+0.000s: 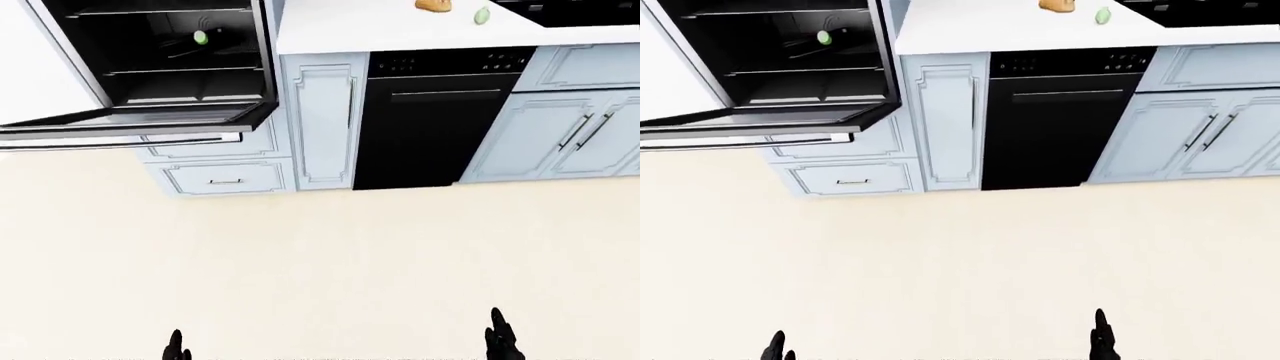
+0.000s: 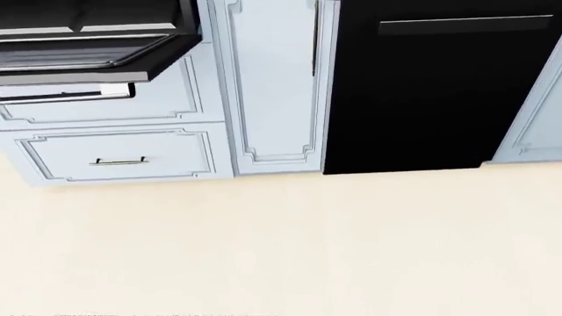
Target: Close the oven door.
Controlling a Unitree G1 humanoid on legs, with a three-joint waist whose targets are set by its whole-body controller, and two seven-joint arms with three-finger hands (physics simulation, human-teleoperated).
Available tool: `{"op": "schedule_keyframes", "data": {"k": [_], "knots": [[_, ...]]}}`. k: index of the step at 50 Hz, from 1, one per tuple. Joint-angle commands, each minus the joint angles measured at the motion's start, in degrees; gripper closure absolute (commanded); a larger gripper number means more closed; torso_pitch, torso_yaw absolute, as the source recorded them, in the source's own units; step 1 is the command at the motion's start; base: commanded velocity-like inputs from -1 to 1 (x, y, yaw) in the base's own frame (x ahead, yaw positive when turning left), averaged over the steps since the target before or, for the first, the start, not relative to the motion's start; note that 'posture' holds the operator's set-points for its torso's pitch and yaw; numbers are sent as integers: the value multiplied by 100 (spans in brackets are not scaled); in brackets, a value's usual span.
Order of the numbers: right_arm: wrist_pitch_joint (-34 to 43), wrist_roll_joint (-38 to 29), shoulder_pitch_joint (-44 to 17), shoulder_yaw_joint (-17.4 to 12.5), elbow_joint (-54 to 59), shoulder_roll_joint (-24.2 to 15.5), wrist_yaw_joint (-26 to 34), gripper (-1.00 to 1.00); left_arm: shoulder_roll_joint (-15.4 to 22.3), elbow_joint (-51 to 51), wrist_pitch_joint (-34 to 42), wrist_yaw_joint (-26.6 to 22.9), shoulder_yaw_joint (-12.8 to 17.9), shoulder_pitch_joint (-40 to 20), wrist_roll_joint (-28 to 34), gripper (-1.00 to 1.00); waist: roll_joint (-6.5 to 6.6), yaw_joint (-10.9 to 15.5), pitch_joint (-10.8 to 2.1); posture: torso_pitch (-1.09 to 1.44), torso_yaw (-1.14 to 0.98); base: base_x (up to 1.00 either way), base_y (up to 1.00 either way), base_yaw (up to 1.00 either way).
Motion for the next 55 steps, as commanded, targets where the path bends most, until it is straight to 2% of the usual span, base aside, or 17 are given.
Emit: {"op": "schedule_keyframes", "data": {"k": [1,3,4,5,16,20,22,25,29,31,33,34,44,48,50,53,55], "knots": [[-90,7,-15,-4,-32,-11,14,-100,101,-60,-119,35,44,-6,-33,-100,14,9,-19,0,0,0,49,0],[-88,3,-23,-5,-33,-12,11,-100,106,-61,-120,51,45,-3,-14,-100,310,26,-79,0,0,0,50,0],[-87,1,-23,-5,-31,-12,7,-100,106,-61,-121,53,45,-4,-10,-100,607,61,-173,0,0,0,50,0],[-88,2,-24,-7,-32,-11,7,-100,105,-62,-120,57,43,-6,-3,-100,366,92,-116,0,0,0,51,0],[-70,8,-23,-11,-33,2,36,-100,88,-65,-117,81,34,-15,51,-100,-206,95,26,0,0,0,50,0],[-69,23,-25,-16,-33,13,54,-100,79,-65,-117,83,29,-18,60,-100,-555,65,-20,0,0,0,49,0],[-69,26,-23,-17,-33,9,56,-100,80,-66,-110,77,32,-27,57,-100,-370,-5,-7,0,0,0,50,0],[-58,33,-29,-18,-36,6,62,-100,85,-67,-101,66,40,-33,49,-100,-417,-2,-74,0,0,0,49,0],[-52,40,-33,-20,-37,0,60,-100,90,-69,-94,62,43,-45,42,-100,-172,9,-3,0,0,0,50,0],[-45,43,-38,-17,-40,0,60,-100,84,-67,-94,67,36,-47,49,-100,77,20,-19,0,0,0,49,0],[-45,43,-39,-13,-42,2,60,-100,76,-68,-96,75,30,-48,55,-100,580,84,-157,0,0,0,50,0],[-50,45,-37,-12,-44,1,61,-100,73,-69,-99,74,28,-49,56,-100,313,117,-114,0,0,0,49,0],[-49,46,-41,-1,-43,7,49,-100,66,-69,-122,42,35,-36,36,-100,-190,111,26,0,0,0,50,0],[-47,42,-42,4,-42,12,45,-100,62,-72,-121,27,32,-40,27,-100,-557,78,-16,0,0,0,49,0],[-51,36,-37,6,-41,8,42,-100,60,-68,-123,18,30,-22,21,-100,-374,4,-20,0,0,0,49,0],[-64,53,-27,-11,-33,4,65,-100,65,-72,-116,38,19,-50,25,-100,-433,-2,-75,0,0,0,50,0],[-61,74,3,-28,-30,-2,107,-100,51,-82,-105,21,-4,-52,30,-100,-346,15,-58,0,0,0,50,0]]}}
